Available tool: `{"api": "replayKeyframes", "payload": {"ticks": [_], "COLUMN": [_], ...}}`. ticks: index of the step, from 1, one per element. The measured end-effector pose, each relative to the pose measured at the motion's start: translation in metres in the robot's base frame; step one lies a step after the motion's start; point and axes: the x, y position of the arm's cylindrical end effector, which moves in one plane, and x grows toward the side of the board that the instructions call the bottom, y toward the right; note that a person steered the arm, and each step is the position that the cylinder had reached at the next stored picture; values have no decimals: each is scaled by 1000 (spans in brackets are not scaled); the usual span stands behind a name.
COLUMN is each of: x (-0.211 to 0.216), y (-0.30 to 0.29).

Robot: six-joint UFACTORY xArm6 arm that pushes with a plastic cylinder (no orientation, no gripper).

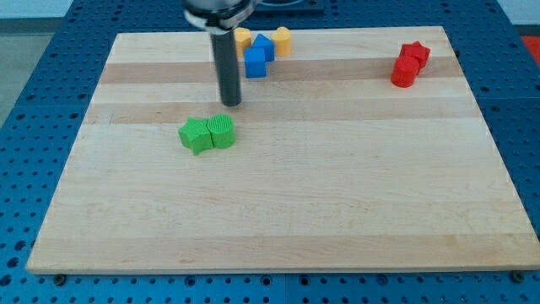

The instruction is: Push the green star closer to the blue cube

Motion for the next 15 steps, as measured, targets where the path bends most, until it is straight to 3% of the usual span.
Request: {"api": "replayKeyframes", "payload": {"ticks": [2,4,5,8,11,15], "x": [17,88,95,48,37,-20], "y": [-80,-87,-65,-6,73,28]}}
